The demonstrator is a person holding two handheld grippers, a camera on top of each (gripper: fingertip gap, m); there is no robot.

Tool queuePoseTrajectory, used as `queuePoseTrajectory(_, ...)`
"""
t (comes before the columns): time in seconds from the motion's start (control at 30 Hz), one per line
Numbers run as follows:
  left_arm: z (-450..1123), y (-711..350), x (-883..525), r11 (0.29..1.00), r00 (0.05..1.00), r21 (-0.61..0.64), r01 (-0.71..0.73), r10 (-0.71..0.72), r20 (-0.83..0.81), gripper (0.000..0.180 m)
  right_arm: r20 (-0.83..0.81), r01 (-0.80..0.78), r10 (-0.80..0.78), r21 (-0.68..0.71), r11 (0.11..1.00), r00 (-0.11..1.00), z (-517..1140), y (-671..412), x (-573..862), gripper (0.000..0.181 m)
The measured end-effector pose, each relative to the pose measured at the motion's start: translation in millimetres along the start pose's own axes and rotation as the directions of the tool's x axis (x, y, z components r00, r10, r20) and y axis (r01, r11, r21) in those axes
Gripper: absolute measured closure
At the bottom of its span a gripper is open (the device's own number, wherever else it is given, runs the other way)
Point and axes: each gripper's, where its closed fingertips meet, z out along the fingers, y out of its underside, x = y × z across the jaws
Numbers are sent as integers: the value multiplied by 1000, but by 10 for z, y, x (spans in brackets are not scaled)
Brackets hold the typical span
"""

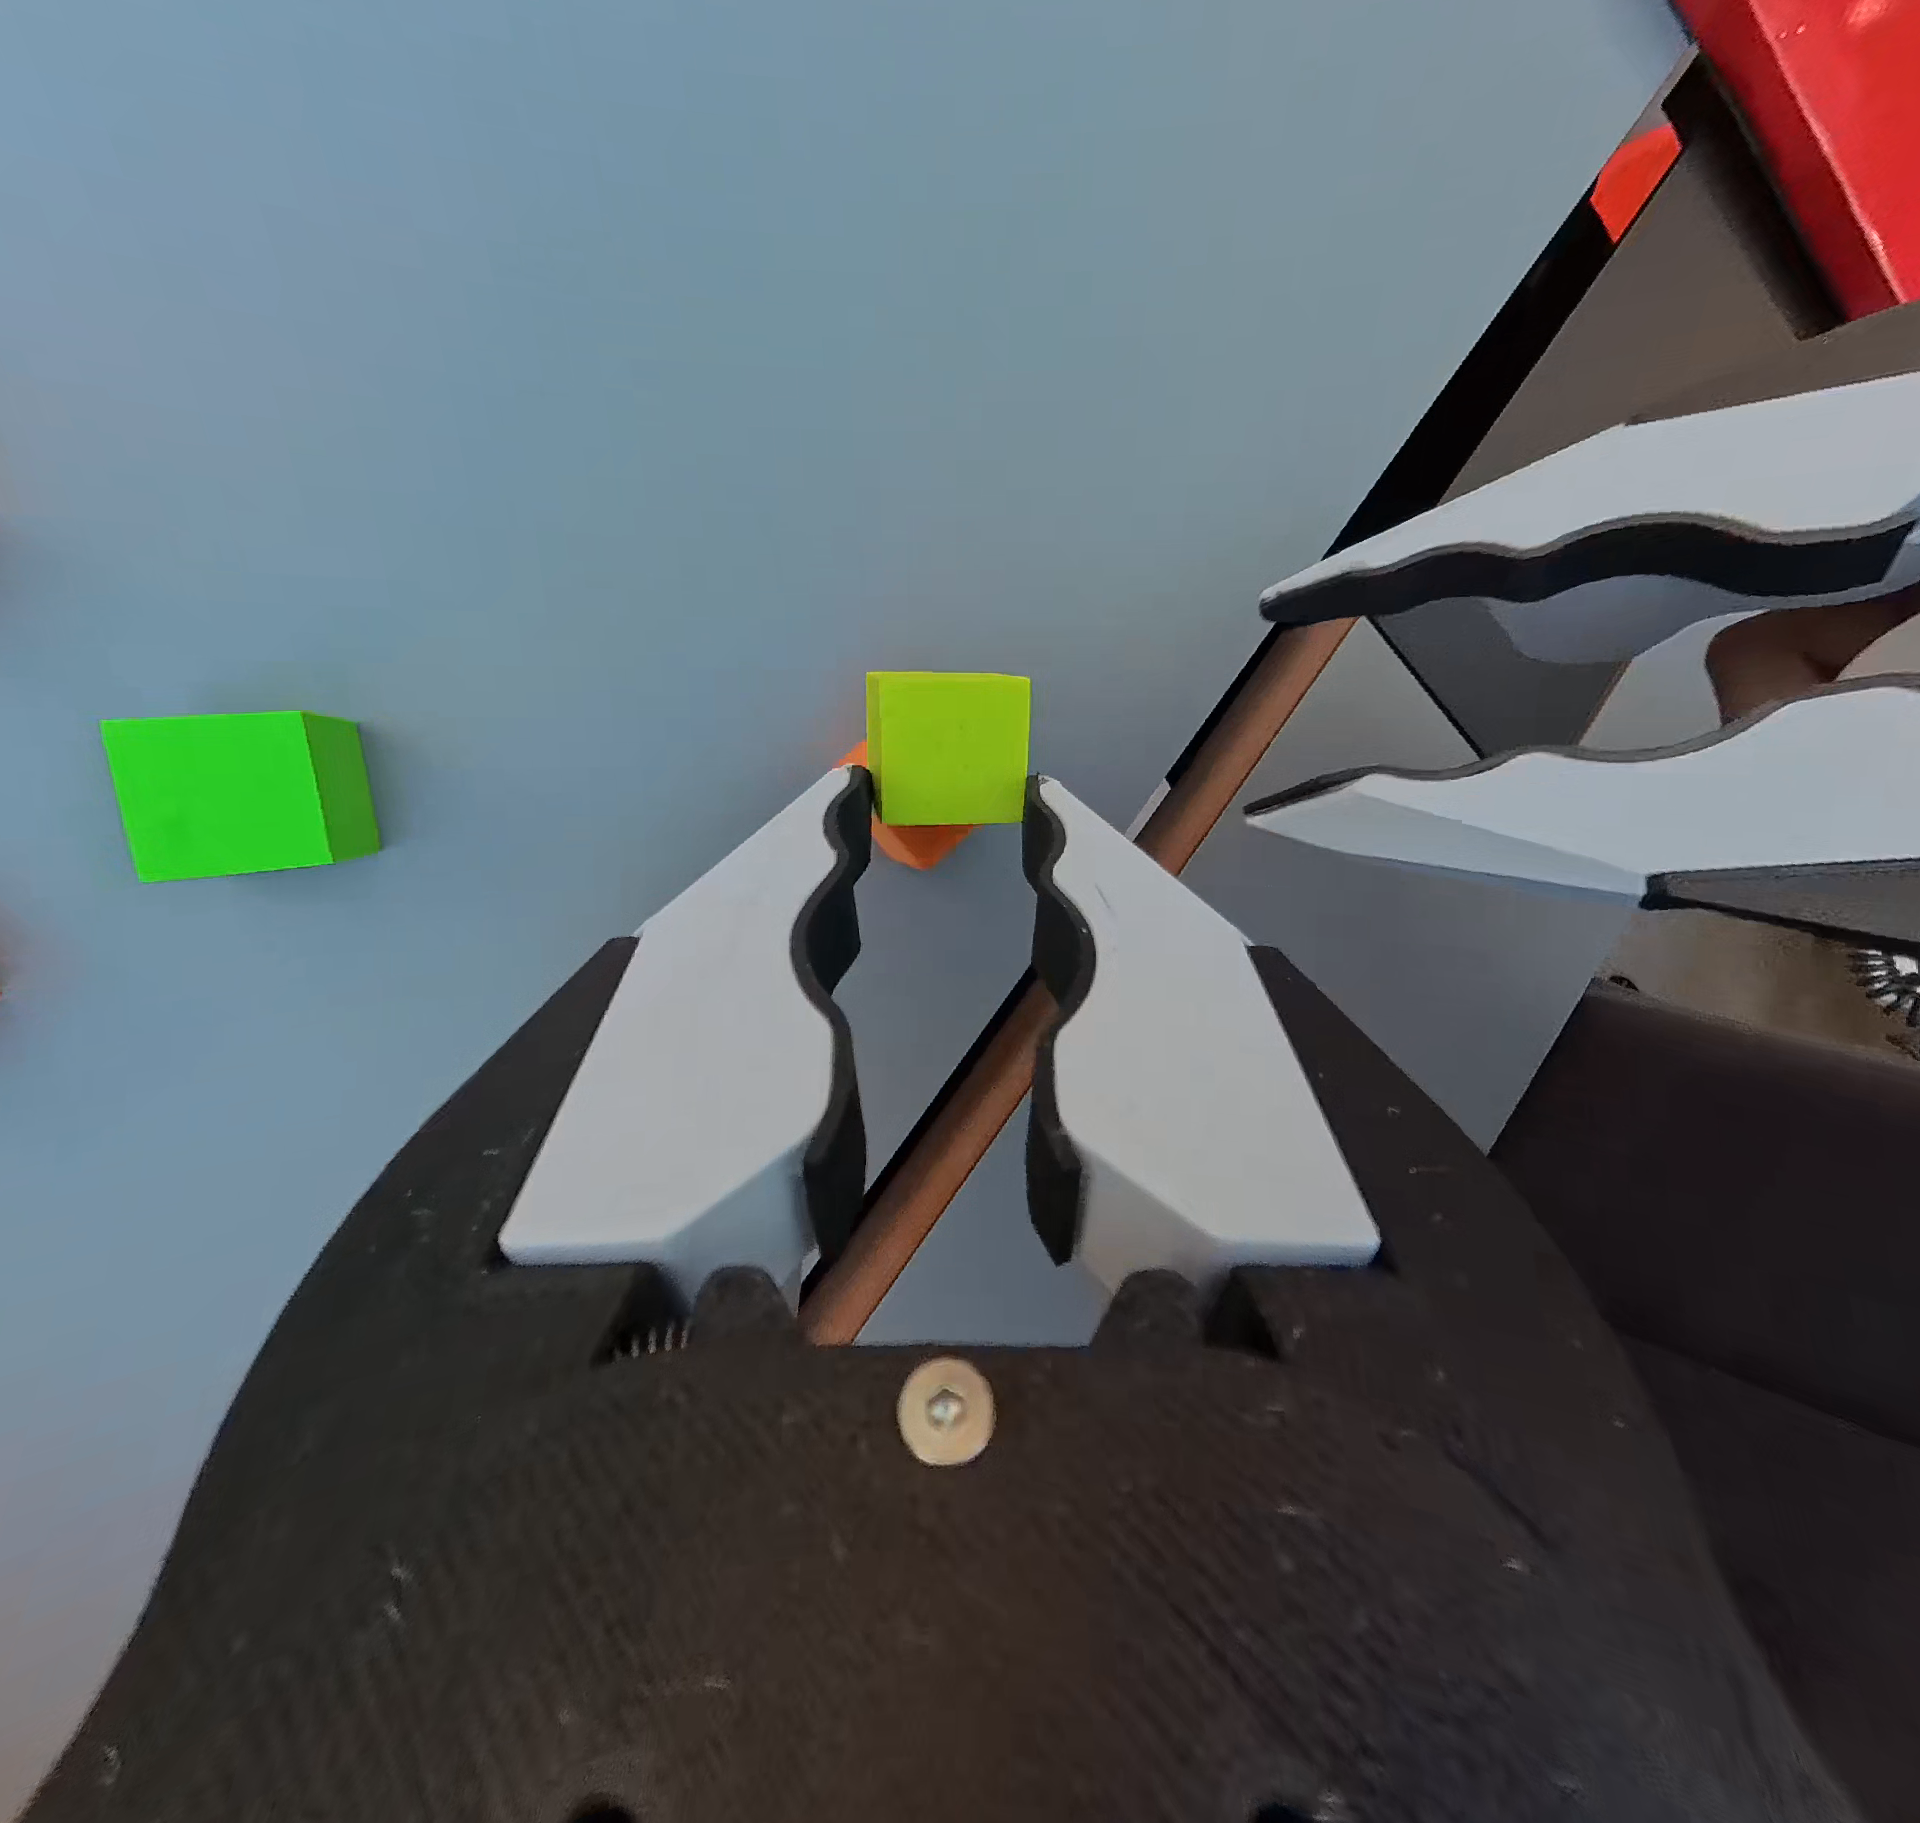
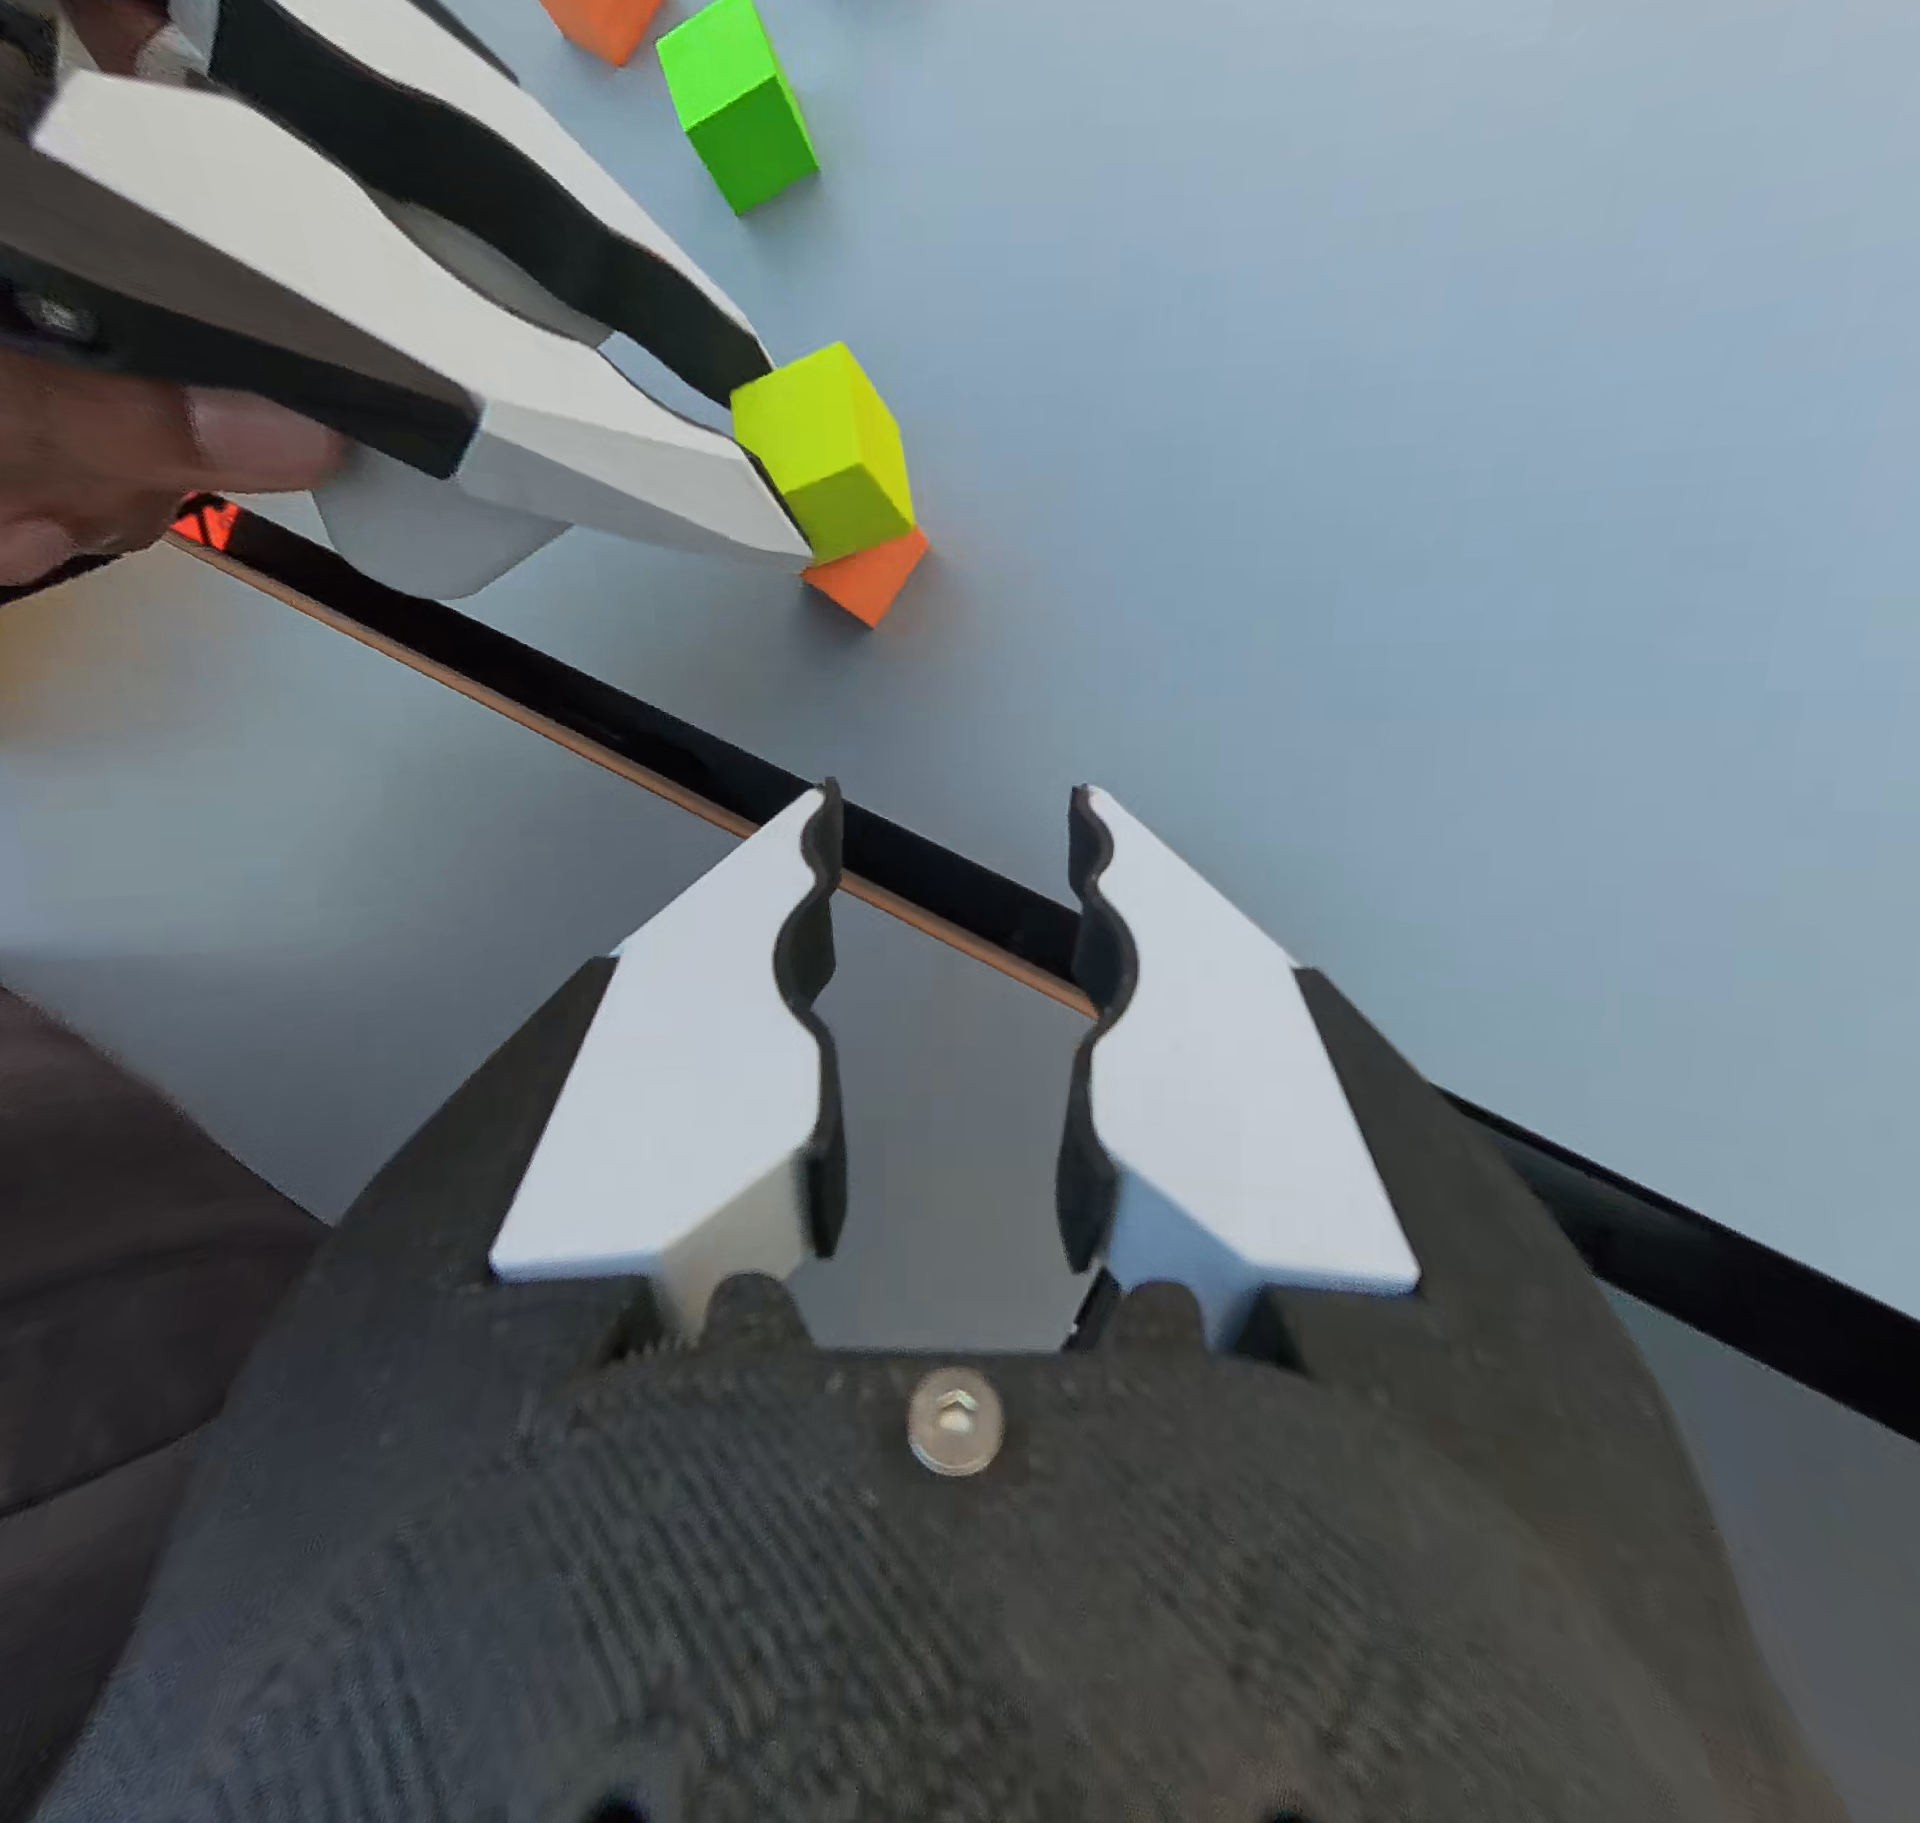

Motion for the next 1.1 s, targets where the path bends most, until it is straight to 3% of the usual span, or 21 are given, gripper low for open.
queuePoseTrajectory(0.37, -169, -38, 31, 992, 997, 97, 78, -79, 1, 138, -7, -27, 28, 52, 998, 1000, -119, -102, 213, 141)
queuePoseTrajectory(0.77, -605, 309, -597, 923, 937, 230, 308, -337, 96, 136, 18, -45, 43, 145, 988, 999, -39, -711, 366, 141)
queuePoseTrajectory(1.1, -833, 216, -1269, 880, 866, 330, 342, -432, 252, 132, 118, 252, -263, 99, 963, 958, 566, -1430, -116, 140)
